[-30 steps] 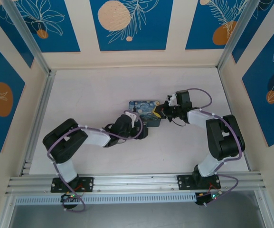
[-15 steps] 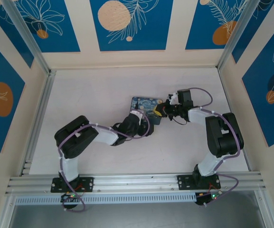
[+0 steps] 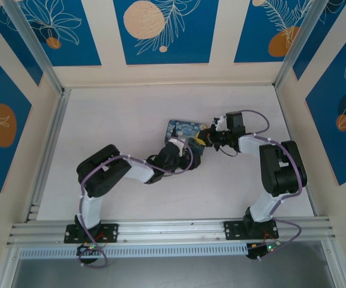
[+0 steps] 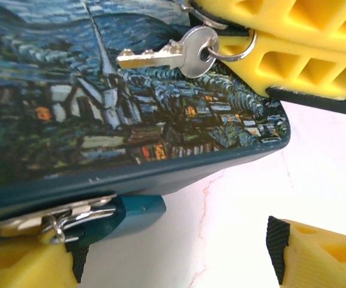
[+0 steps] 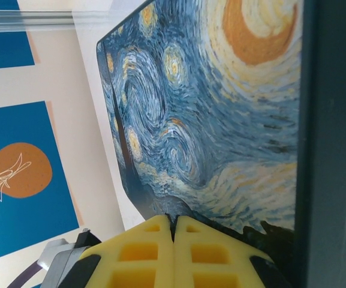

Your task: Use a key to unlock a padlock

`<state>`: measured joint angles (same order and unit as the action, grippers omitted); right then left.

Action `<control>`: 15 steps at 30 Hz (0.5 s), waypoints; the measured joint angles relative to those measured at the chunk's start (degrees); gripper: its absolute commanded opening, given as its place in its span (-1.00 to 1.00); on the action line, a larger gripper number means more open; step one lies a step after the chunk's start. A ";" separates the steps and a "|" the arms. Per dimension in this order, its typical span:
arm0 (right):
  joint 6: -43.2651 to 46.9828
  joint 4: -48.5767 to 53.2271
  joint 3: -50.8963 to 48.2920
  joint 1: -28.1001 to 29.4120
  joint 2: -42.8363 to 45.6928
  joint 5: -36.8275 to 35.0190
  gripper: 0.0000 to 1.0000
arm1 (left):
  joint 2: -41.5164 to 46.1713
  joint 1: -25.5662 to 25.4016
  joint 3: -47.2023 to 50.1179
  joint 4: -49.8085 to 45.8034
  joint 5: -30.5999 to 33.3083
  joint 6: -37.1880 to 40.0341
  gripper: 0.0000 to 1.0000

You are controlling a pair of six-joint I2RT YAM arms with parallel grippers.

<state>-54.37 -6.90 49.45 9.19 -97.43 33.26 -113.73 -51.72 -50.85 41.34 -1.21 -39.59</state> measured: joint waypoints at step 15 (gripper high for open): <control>0.20 -0.02 -0.07 -1.42 -0.04 0.66 -1.00 | -4.04 0.59 2.58 15.69 0.24 -12.98 0.48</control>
<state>-54.17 -6.92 49.39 7.77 -97.47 33.91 -117.78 -51.13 -48.27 57.04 -0.97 -52.58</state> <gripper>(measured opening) 0.064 0.759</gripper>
